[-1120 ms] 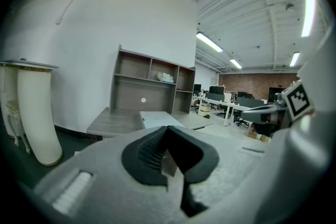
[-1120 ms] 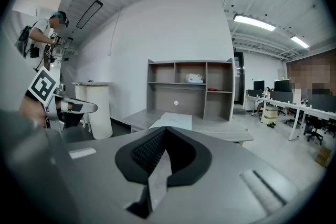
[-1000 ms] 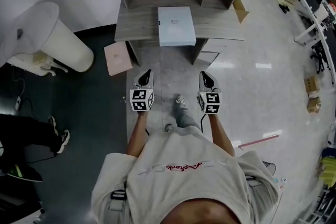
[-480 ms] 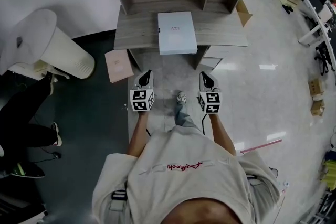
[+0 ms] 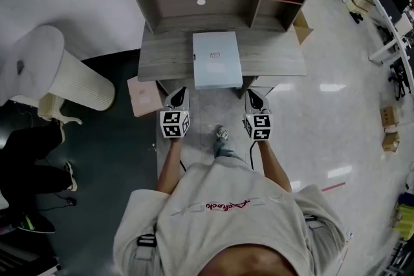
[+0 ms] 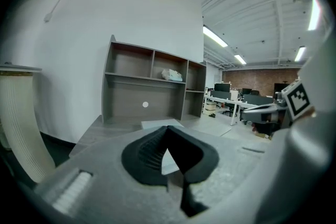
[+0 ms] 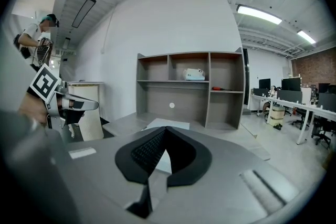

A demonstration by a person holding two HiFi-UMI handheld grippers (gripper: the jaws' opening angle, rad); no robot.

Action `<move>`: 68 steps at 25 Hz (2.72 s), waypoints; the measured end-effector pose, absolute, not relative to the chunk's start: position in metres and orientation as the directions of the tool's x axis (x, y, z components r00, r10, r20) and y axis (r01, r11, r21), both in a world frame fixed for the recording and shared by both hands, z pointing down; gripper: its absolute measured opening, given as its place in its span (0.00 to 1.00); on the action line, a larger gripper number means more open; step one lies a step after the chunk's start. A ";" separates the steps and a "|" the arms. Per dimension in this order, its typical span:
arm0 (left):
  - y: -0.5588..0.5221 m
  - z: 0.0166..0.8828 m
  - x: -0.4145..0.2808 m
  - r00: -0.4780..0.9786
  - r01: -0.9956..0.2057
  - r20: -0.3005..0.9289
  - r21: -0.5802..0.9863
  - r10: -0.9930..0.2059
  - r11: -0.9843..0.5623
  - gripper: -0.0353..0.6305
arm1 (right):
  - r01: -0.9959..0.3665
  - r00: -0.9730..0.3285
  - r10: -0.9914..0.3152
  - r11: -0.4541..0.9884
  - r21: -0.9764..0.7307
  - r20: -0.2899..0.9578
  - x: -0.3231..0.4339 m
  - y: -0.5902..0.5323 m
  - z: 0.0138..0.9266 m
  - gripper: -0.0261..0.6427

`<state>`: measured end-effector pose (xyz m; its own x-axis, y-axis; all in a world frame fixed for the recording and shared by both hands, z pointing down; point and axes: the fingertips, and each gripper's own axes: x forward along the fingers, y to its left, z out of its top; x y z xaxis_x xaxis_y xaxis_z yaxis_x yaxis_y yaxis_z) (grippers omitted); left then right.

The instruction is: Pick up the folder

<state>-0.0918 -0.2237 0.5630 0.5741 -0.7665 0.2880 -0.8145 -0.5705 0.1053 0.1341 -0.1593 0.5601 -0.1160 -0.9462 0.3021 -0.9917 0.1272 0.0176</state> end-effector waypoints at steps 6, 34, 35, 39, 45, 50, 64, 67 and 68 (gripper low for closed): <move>-0.278 0.553 -0.068 0.576 -0.813 0.286 0.099 -0.766 -0.574 0.05 | -0.992 -0.116 -0.947 0.127 0.017 0.299 0.157 -0.212 0.552 0.05; -0.396 0.579 -0.049 0.554 -0.825 0.353 0.109 -0.754 -0.555 0.05 | -0.987 -0.147 -0.915 0.161 0.005 0.376 0.178 -0.339 0.581 0.05; -0.398 0.580 -0.050 0.557 -0.822 0.355 0.108 -0.751 -0.559 0.05 | -0.987 -0.144 -0.914 0.158 0.005 0.379 0.178 -0.339 0.582 0.05; -0.400 0.583 -0.050 0.564 -0.817 0.364 0.119 -0.741 -0.564 0.05 | -0.989 -0.132 -0.906 0.147 0.006 0.401 0.180 -0.340 0.585 0.05; -0.398 0.599 -0.054 0.563 -0.818 0.398 0.140 -0.725 -0.558 0.05 | -0.988 -0.135 -0.893 0.153 0.006 0.430 0.180 -0.339 0.597 0.05; -0.393 0.619 -0.052 0.567 -0.811 0.430 0.145 -0.702 -0.566 0.05 | -0.988 -0.137 -0.873 0.154 -0.001 0.469 0.183 -0.333 0.617 0.05; -0.367 0.683 -0.065 0.555 -0.822 0.517 0.221 -0.651 -0.525 0.05 | -0.990 -0.132 -0.802 0.135 -0.038 0.582 0.181 -0.298 0.681 0.05; -0.360 0.696 -0.068 0.552 -0.826 0.529 0.240 -0.645 -0.510 0.05 | -0.991 -0.128 -0.789 0.126 -0.046 0.600 0.182 -0.289 0.692 0.05; -0.358 0.700 -0.069 0.552 -0.827 0.532 0.248 -0.642 -0.505 0.05 | -0.991 -0.128 -0.786 0.122 -0.050 0.605 0.182 -0.287 0.695 0.05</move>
